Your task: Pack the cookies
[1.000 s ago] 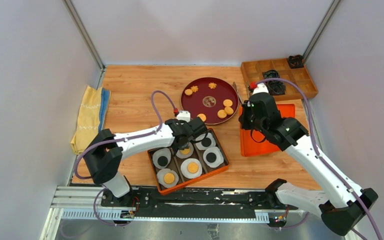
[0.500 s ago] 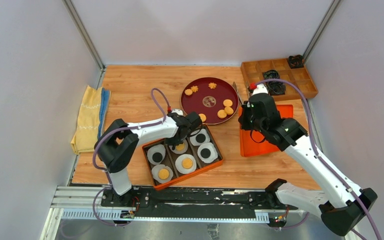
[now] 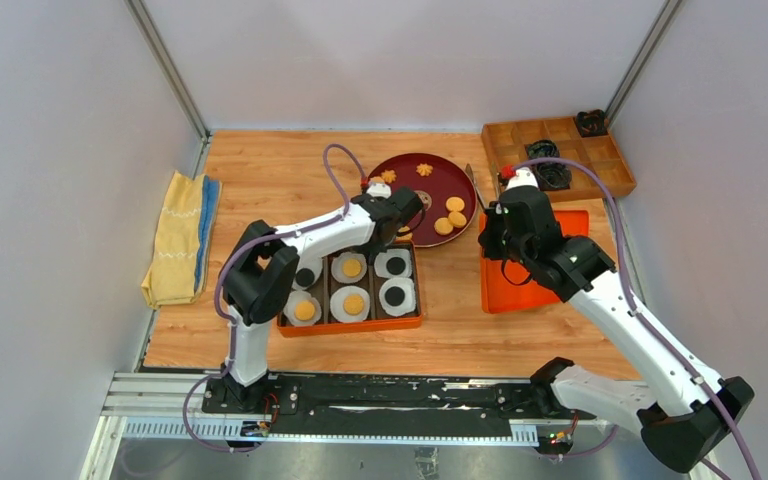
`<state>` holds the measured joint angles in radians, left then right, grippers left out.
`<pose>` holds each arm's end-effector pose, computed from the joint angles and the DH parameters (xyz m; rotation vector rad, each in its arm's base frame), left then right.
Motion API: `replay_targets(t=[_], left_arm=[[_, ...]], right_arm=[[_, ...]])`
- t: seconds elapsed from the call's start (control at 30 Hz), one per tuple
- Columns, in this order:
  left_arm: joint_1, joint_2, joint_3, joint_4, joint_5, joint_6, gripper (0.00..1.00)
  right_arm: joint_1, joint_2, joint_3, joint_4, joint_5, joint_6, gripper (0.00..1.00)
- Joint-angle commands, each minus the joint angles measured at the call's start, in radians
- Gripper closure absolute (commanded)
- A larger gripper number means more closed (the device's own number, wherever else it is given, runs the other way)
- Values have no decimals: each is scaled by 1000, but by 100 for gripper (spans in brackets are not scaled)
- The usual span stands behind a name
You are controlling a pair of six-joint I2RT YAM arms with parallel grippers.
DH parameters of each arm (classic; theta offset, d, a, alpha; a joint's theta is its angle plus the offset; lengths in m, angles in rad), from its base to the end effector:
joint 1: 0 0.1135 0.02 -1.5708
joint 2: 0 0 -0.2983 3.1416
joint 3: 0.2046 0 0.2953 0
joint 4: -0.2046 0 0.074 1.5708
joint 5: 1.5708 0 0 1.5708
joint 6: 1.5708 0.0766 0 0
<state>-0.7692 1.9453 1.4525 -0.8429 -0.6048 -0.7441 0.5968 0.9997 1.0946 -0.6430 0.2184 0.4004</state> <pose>0.3494 -0.2776 0.1739 -0.0616 2.5372 0.3697 0.2309 0.1368 0.3741 -0.0781 2.1244 0.3650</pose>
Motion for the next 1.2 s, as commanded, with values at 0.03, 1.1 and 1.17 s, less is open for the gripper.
replay_targets(t=[0.03, 1.1, 1.17], left_arm=[[44, 69, 103, 37, -54, 90, 100], [76, -346, 150, 182, 644, 350, 65], [94, -318, 155, 240, 735, 345, 65]], right_arm=[[-26, 10, -7, 32, 31, -18, 100], [91, 36, 253, -222, -414, -388, 100], [195, 64, 264, -265, -285, -396, 100]])
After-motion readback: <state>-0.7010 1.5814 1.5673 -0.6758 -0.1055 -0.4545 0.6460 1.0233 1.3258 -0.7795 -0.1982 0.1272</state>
